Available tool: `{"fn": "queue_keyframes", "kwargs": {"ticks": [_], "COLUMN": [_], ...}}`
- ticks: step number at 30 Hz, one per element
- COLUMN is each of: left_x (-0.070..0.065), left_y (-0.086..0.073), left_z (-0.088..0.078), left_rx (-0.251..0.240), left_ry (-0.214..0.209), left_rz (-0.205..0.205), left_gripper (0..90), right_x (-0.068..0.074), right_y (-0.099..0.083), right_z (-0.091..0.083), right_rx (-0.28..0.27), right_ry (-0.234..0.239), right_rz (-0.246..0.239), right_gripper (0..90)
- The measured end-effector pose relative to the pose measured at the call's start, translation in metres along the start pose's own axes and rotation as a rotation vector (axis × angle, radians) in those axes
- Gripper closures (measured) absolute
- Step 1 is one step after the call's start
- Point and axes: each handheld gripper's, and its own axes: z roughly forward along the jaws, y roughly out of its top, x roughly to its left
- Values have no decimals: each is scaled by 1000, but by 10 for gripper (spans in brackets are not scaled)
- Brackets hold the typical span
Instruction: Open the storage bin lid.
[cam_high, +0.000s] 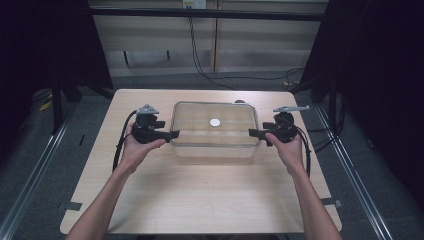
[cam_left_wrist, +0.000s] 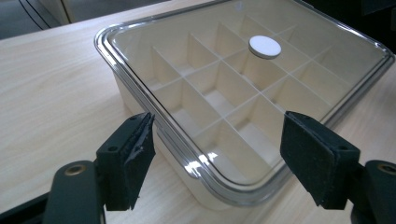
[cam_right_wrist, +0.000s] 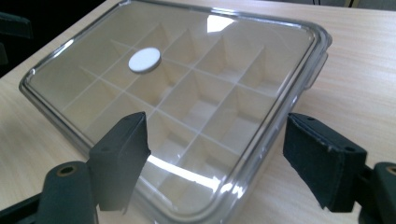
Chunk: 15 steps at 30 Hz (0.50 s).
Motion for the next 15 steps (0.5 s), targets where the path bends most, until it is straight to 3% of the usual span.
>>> {"fn": "queue_keyframes", "kwargs": {"ticks": [3,7,11,13,15], "left_x": [4,9,9,10,11], "left_y": [2,1,0,1,0], "left_z": [3,9,13,16,19], "left_rx": [0,12,18,32,30], "left_ry": [3,11,6,5,6], "left_rz": [-7,-33,-30,-20,-37], "left_gripper": [256,250,255,258,258], "right_x": [2,1,-8,-10,-10], "right_y": [4,8,5,4,4], "right_z": [1,6,10,13,14], "right_rx": [-3,25,35,53,55], "right_ry": [12,-26,-13,-29,-36], "right_rz": [-2,3,46,45,40], "right_gripper": [215,251,213,188,178]}}
